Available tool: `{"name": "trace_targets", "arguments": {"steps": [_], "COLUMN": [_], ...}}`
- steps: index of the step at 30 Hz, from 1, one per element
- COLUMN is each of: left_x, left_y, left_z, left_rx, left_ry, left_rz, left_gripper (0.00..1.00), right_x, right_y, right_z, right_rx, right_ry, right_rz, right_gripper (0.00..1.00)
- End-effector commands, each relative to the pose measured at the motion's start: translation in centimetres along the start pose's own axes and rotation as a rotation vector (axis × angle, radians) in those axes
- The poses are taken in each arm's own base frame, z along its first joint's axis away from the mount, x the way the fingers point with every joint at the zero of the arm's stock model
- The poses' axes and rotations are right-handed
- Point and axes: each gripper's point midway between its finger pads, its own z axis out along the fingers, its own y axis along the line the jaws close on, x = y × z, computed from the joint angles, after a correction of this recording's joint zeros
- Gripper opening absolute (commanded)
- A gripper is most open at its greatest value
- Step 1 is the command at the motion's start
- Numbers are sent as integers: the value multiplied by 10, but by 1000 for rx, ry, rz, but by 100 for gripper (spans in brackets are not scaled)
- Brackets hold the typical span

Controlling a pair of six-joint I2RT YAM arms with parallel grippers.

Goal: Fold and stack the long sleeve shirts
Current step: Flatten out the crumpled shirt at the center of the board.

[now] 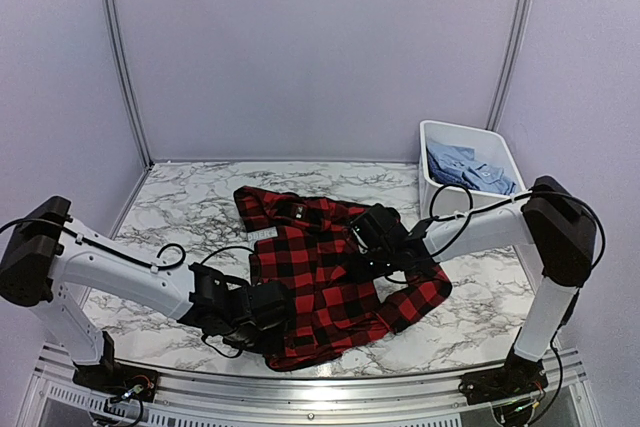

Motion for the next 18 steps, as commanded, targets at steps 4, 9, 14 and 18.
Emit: {"name": "trace_targets", "arguments": {"steps": [4, 9, 14, 18], "left_x": [-5, -19, -28, -34], "left_y": [20, 21, 22, 30], "left_z": [-11, -29, -43, -52], "left_rx": [-92, -84, -71, -94], "left_ry": [-47, -115, -162, -201], "left_rz": [-18, -28, -40, -47], "left_gripper": [28, 22, 16, 1], "right_x": [3, 9, 14, 19], "right_y": [7, 7, 8, 8], "right_z": [4, 9, 14, 17], "right_rx": [-5, 1, 6, 3], "right_ry": [-1, 17, 35, 47], "right_rz": [-6, -16, -25, -24], "right_gripper": [41, 41, 40, 40]}}
